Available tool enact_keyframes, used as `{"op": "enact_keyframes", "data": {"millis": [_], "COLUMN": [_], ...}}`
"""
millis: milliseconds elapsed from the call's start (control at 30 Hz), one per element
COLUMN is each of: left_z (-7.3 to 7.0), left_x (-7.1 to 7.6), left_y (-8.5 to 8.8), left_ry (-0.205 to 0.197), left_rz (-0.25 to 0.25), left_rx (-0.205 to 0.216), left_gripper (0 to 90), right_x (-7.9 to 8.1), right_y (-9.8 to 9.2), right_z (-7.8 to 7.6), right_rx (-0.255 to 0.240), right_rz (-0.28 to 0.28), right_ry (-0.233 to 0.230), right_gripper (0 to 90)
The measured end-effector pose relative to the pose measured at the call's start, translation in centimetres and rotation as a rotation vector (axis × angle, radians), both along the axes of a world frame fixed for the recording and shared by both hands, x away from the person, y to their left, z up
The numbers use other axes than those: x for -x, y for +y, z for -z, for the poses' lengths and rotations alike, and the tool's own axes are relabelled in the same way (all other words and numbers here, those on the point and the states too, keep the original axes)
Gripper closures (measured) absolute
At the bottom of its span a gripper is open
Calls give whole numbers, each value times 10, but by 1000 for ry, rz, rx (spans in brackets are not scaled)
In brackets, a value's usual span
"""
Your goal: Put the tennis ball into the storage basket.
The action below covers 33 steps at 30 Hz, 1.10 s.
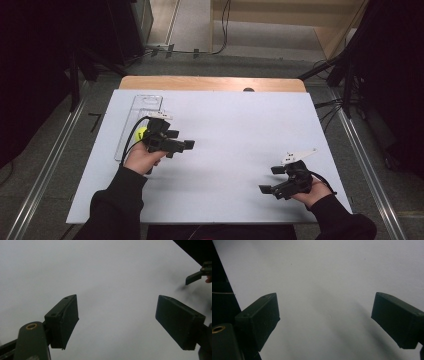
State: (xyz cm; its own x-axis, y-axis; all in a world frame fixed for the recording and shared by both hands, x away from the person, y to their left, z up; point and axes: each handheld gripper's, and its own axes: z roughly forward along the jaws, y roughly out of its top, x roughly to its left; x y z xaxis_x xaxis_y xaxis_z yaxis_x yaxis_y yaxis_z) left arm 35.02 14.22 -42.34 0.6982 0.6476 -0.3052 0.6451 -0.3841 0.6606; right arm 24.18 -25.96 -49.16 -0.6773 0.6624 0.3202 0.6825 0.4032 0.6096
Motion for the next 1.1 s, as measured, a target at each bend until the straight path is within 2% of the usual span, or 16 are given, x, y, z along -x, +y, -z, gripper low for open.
{"op": "enact_keyframes", "data": {"millis": [200, 733, 867, 1100], "left_z": [4, 11, 13, 15], "left_x": [7, 21, 25, 31], "left_y": [3, 7, 8, 10], "left_ry": [7, -7, -5, -20], "left_rz": [13, 31, 55, 69], "left_rx": [-5, -15, -26, -28], "left_gripper": [193, 193, 193, 193], "right_x": [0, 0, 0, 0], "right_y": [0, -1, -1, 0], "right_z": [0, 0, 0, 0], "right_rx": [2, 3, 3, 4], "right_rz": [-1, 0, -1, 0], "right_ry": [-1, -4, -4, -4], "right_gripper": [62, 62, 62, 62]}}
